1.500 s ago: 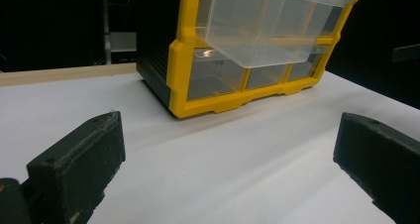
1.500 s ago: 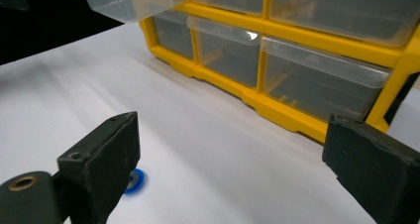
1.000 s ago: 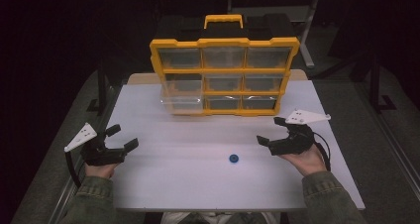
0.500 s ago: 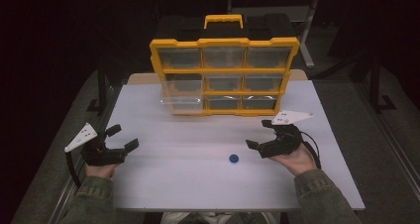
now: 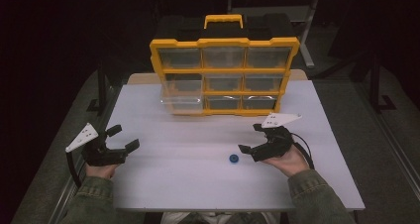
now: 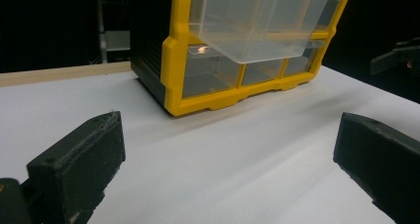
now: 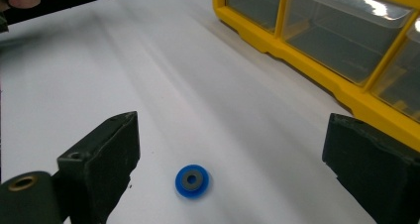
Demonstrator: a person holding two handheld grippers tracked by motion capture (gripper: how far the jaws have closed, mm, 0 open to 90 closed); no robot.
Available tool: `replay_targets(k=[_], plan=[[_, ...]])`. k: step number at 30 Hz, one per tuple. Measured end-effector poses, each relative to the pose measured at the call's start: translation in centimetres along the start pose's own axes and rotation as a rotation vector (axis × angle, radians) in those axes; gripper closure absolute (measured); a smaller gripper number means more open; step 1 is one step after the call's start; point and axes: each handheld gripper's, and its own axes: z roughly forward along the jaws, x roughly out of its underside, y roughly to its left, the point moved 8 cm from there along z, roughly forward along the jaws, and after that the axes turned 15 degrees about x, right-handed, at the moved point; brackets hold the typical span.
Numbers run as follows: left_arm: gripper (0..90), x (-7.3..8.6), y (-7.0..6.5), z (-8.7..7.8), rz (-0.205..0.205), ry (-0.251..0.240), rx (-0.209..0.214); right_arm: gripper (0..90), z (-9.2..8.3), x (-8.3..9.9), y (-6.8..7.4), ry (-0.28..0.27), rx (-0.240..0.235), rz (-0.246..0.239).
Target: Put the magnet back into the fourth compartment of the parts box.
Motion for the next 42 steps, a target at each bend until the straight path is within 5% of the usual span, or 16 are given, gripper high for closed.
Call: replay_targets(k=[42], plan=[[0.0, -0.2, -0.1, -0.1, -0.001, -0.019, 0.006, 7.5, 3.3, 2.4, 3.6, 0.177, -0.106, -0.113]])
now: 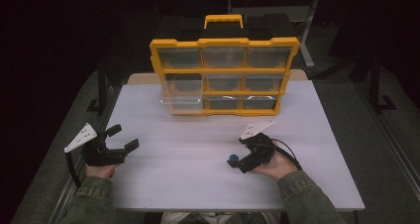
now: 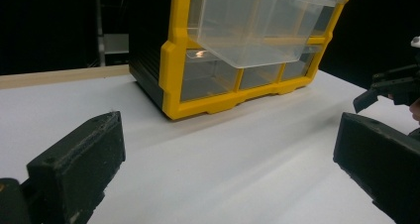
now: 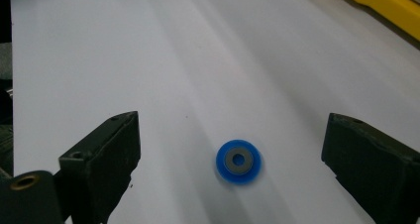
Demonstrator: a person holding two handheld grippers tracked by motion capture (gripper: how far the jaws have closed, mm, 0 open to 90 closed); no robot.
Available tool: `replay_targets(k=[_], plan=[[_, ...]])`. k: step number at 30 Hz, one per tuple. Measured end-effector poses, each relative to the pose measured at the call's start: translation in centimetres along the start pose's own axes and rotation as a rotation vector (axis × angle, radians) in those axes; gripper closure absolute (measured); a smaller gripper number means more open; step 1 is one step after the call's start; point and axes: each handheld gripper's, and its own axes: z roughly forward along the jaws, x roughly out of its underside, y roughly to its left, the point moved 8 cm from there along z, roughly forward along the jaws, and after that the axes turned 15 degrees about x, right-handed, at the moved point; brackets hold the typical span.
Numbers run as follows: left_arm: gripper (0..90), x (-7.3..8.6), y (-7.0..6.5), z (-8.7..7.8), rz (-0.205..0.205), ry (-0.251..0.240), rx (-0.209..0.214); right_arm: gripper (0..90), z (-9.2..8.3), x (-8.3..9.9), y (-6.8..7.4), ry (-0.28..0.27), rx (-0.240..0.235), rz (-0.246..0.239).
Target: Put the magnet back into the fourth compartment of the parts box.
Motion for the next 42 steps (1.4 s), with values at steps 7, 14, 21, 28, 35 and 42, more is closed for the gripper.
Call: replay_targets(k=[7, 14, 21, 28, 35, 42], plan=[[0.0, 0.1, 0.0, 0.0, 0.0, 0.007, 0.003, 8.4, 0.6, 0.3, 0.0, 0.019, 0.001, -0.007], [0.0, 0.0, -0.1, 0.0, -0.001, 0.002, 0.01, 11.2, 1.4, 0.8, 0.1, 0.047, 0.001, -0.022], [0.0, 0.0, -0.2, 0.0, -0.003, -0.002, 0.013, 14.9, 1.9, 1.3, 0.1, 0.072, 0.002, -0.031], [0.0, -0.1, -0.2, 0.0, -0.007, -0.01, 0.015, 24.5, 2.2, 1.5, 0.1, 0.087, -0.018, -0.017], [0.0, -0.1, -0.1, -0.1, -0.01, -0.012, 0.013, 32.2, 2.5, 1.7, -0.1, 0.094, 0.0, -0.009], [0.0, -0.2, -0.1, -0.2, -0.022, -0.029, 0.015, 40.1, 2.7, 1.9, -0.1, 0.1, 0.005, -0.019]])
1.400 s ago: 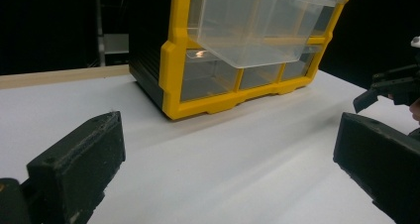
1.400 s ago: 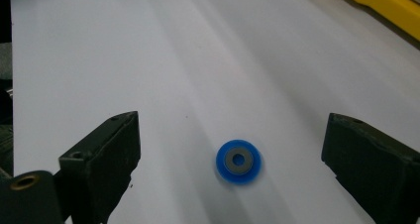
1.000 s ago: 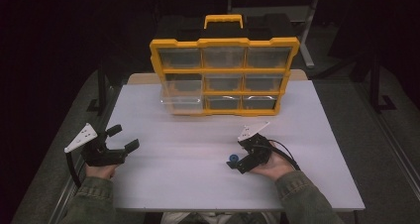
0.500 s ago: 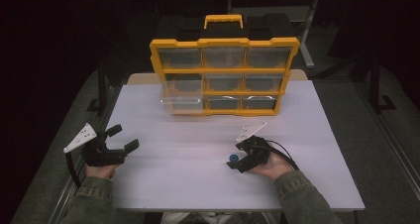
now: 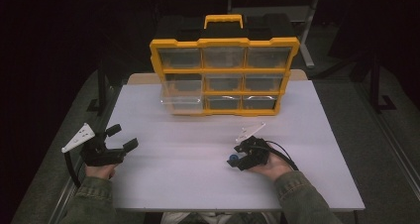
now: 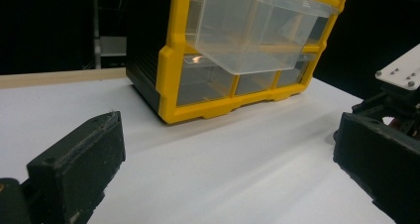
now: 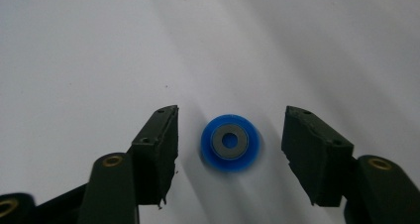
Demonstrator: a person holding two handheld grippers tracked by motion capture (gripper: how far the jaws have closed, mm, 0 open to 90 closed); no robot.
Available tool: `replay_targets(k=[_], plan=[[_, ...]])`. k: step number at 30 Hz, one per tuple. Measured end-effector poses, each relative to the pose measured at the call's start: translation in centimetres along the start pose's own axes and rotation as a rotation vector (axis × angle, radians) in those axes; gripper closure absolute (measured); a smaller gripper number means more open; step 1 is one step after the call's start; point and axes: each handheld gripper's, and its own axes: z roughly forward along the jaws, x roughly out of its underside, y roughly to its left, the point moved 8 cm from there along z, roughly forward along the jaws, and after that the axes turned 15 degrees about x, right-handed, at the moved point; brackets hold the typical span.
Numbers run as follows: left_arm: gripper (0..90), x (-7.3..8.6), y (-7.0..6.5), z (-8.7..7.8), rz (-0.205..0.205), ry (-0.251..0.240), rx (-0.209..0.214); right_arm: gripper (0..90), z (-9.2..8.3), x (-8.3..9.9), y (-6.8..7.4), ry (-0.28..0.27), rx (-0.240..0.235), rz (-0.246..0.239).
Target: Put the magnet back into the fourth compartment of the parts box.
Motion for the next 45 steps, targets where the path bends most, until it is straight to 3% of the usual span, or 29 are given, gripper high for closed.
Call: replay_targets(k=[14, 21, 29, 45], plan=[[0.0, -0.1, 0.0, -0.2, -0.006, -0.013, -0.001, 52.9, 0.4, 0.0, -0.2, 0.001, 0.02, -0.001], [0.0, -0.1, 0.0, -0.2, -0.005, -0.014, -0.002, 60.1, 0.4, 0.1, -0.2, -0.004, 0.045, -0.034], [0.0, -0.1, 0.1, -0.2, -0.006, -0.013, -0.001, 60.9, 0.4, 0.1, -0.1, -0.004, 0.053, -0.042], [0.0, -0.1, 0.1, -0.2, -0.01, -0.017, -0.001, 61.0, -1.1, -0.9, -0.8, -0.064, 0.018, 0.04]])
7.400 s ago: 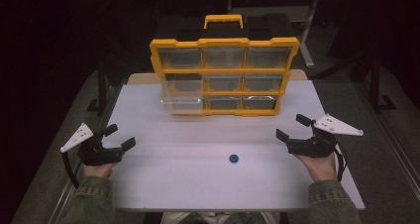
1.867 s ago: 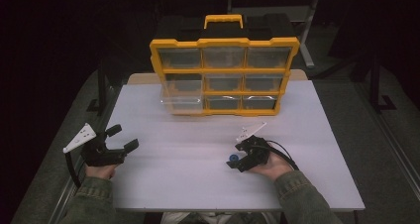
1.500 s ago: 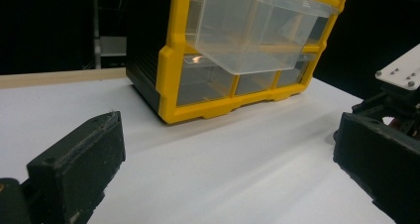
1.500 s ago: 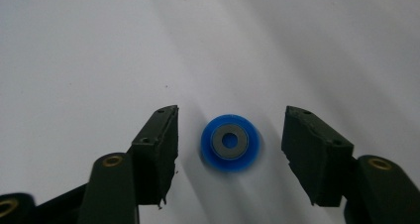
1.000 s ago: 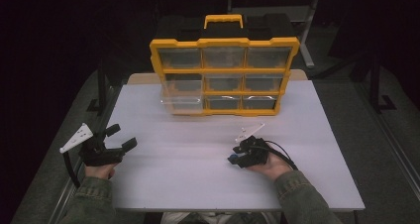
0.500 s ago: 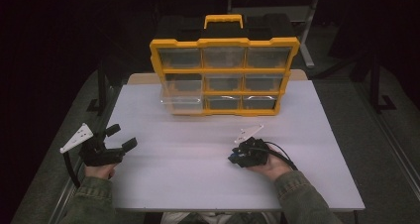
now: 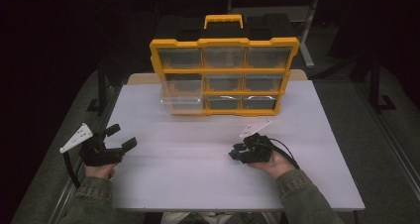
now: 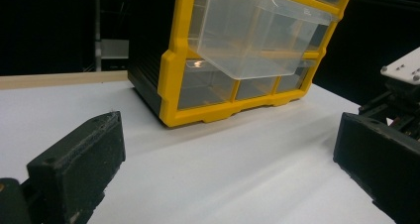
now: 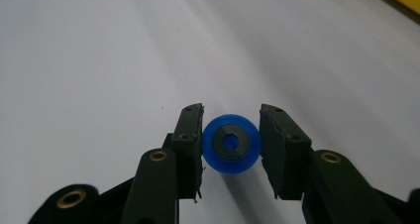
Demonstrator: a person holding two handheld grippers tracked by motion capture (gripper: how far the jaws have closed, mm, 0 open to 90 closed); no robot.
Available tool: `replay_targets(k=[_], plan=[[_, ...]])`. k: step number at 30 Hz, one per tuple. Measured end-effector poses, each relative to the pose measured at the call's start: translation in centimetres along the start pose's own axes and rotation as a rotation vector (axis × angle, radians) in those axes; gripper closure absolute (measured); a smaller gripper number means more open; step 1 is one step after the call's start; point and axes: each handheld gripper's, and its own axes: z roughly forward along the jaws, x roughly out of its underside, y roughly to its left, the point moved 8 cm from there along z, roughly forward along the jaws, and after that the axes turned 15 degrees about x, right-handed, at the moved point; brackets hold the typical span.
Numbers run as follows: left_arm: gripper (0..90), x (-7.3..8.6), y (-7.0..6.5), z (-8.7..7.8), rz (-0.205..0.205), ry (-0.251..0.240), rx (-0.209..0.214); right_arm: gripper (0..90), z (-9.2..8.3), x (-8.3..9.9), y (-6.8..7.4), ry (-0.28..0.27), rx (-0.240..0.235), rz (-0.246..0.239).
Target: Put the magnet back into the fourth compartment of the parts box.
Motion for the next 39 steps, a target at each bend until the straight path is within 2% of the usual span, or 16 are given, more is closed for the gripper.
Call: replay_targets(k=[3, 10, 21, 39], plan=[[0.0, 0.0, 0.0, 0.0, -0.001, -0.001, 0.0, 61.0, -0.7, -0.5, -0.4, -0.031, 0.001, 0.013], [0.0, 0.0, 0.0, 0.0, 0.001, -0.001, -0.001, 61.0, -1.9, -1.8, -0.6, -0.063, -0.011, 0.021], [0.0, 0.0, 0.0, 0.1, 0.001, -0.002, 0.0, 61.0, -3.5, -3.8, -0.9, -0.093, -0.01, 0.012], [0.0, 0.0, 0.0, 0.1, 0.001, -0.001, -0.006, 61.0, -4.7, -6.2, -1.3, -0.113, -0.003, -0.004]])
